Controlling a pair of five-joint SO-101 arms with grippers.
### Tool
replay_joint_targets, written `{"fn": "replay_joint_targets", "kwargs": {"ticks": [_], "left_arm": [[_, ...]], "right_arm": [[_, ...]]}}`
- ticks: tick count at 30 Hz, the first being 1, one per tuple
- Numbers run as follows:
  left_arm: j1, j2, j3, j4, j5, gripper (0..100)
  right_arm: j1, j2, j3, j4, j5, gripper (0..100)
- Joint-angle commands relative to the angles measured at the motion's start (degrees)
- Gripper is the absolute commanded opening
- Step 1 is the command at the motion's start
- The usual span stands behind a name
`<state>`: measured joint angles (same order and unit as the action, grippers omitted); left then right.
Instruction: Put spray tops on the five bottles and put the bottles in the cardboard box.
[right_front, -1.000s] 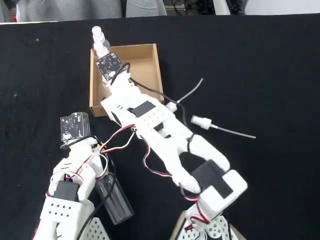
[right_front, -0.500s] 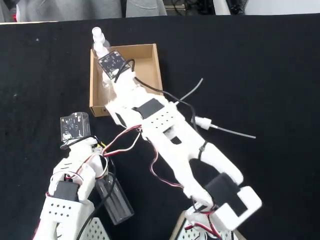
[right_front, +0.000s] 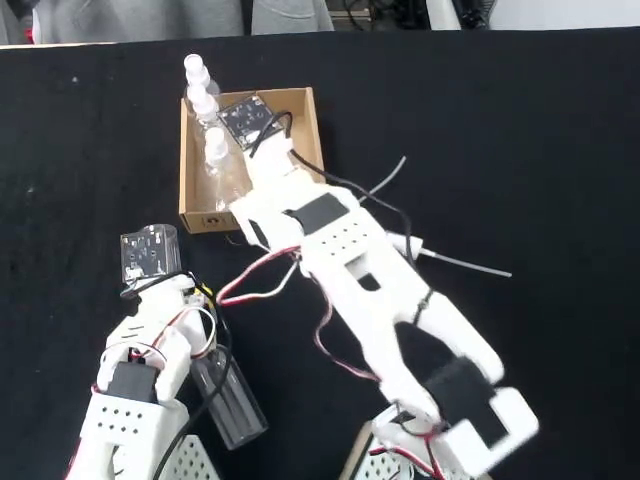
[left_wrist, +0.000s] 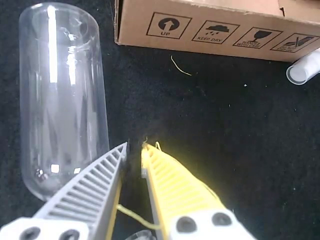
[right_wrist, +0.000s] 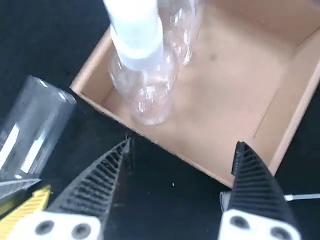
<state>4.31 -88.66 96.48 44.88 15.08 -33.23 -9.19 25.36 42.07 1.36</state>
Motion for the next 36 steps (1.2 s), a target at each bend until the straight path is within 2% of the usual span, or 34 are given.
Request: {"fn": "replay_joint_targets", "kwargs": {"ticks": [1, 10, 36], "left_arm": [[-0.4, -0.26, 1.45, 0.26, -0.09, 4], [-0.4, -0.26, 1.45, 0.26, -0.09, 4], [-0.4, -0.26, 1.45, 0.26, -0.09, 4]], "right_arm": [[1.67, -7.34, 0.75, 0.35, 0.18, 26.2], [1.76, -14.02, 4.26, 0.79, 0.18, 26.1], [1.76, -33.01, 4.53, 24.79, 0.18, 26.1]]}}
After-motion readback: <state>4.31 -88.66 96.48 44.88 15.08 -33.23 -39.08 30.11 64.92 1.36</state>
